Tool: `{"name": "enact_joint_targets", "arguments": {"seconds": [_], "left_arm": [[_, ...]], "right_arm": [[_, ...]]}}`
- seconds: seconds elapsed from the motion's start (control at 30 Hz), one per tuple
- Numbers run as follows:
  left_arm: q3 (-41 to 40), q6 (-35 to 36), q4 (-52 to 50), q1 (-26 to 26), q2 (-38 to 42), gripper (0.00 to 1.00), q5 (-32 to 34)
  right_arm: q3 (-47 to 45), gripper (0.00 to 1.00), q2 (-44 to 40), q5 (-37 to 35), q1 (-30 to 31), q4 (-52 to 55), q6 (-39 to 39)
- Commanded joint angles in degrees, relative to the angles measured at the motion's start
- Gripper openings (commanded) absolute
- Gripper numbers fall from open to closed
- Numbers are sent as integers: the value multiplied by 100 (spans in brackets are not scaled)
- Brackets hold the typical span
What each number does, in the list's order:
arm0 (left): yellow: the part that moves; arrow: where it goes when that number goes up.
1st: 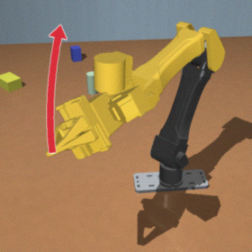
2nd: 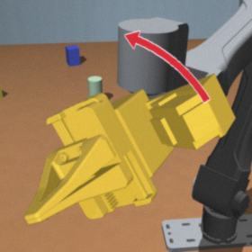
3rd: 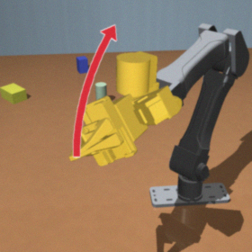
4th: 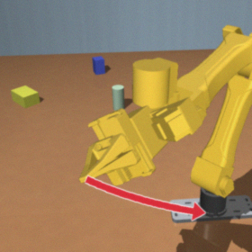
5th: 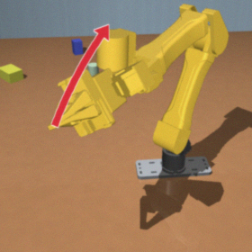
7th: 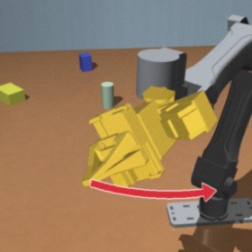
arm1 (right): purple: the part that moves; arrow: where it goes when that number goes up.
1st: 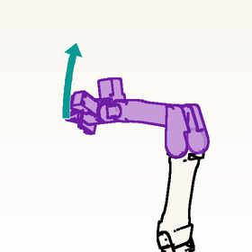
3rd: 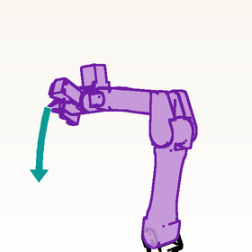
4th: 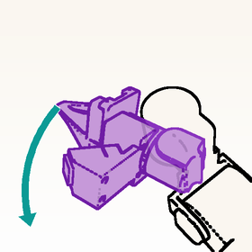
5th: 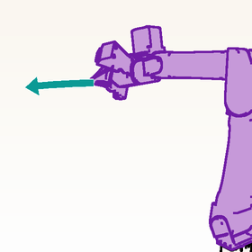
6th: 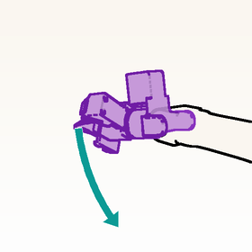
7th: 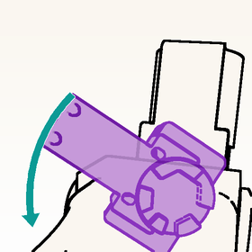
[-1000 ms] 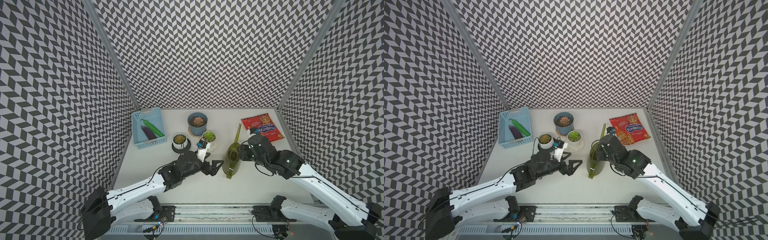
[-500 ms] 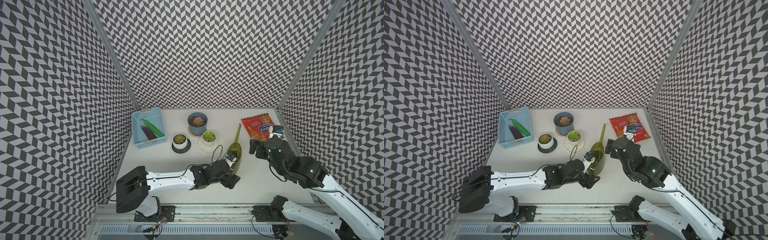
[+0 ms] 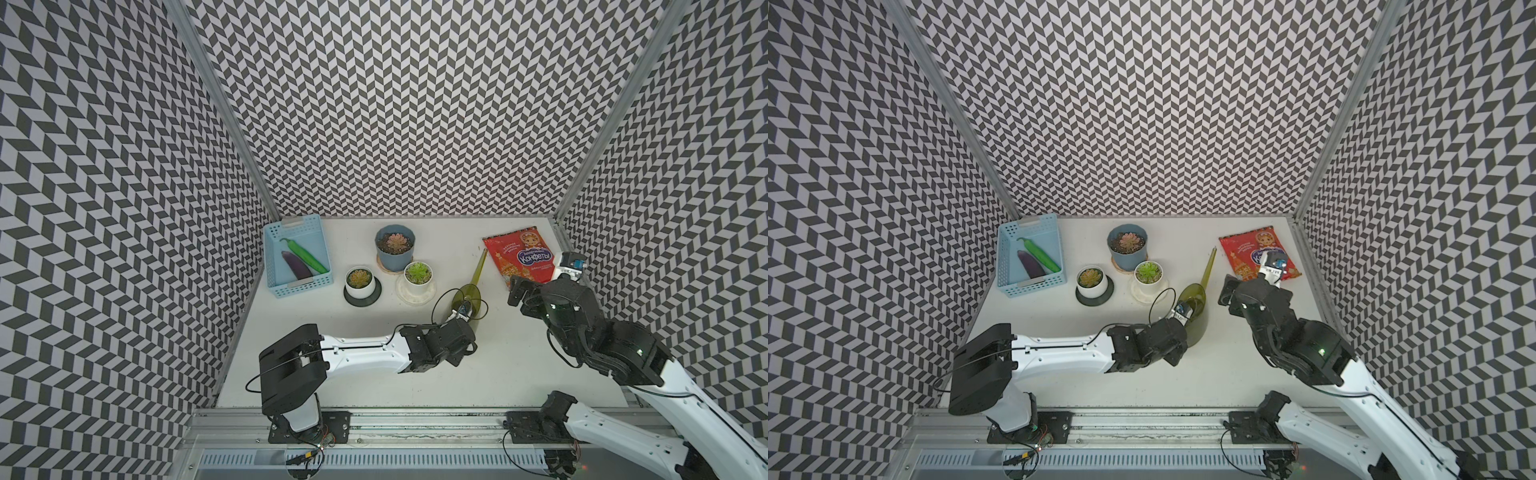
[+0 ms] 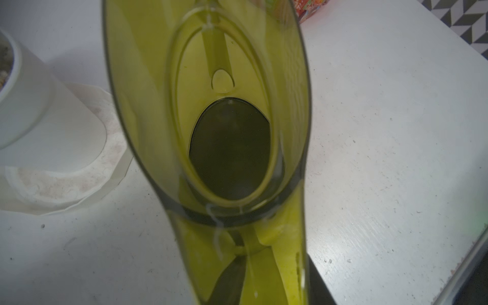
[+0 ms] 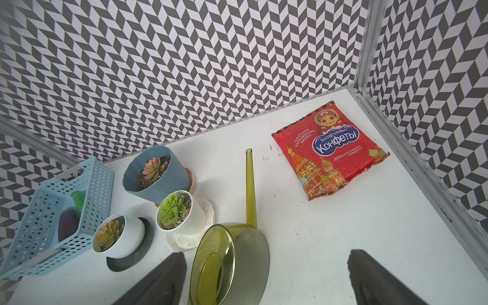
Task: Water the succulent around the soil edge
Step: Pick up the watering can from the center of the board.
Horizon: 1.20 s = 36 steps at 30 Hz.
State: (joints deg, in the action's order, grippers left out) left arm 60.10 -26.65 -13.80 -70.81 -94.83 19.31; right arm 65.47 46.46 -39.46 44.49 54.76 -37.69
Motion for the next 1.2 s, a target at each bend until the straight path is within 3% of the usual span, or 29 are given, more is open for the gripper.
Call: {"name": "enact_joint_targets", "arguments": {"seconds": [0.0, 0.23, 0.37, 0.53, 0.7, 0.97, 1.17], "left_arm": [[56, 124, -9, -85, 176, 24, 243], [222, 602, -60, -94, 1017, 0, 337], [679, 1059, -458, 34, 1543, 0, 33], [1637, 1355, -1790, 431, 1837, 0, -631], [2287, 1088, -3121, 1149, 2177, 0, -1224], [2676, 400, -5022, 1768, 2500, 0, -1043], [2857, 23, -6382, 2108, 2726, 0, -1279]], "right_arm": [[-42, 100, -27, -104, 7, -270, 49], [-22, 100, -13, -104, 5, -351, 98], [84, 100, 12, -189, 5, -328, 145], [203, 100, 43, -340, 0, -304, 196], [269, 100, 114, -421, 2, -405, 290], [255, 100, 229, -478, 7, -751, 624], [178, 100, 324, -396, 7, -958, 754]]}}
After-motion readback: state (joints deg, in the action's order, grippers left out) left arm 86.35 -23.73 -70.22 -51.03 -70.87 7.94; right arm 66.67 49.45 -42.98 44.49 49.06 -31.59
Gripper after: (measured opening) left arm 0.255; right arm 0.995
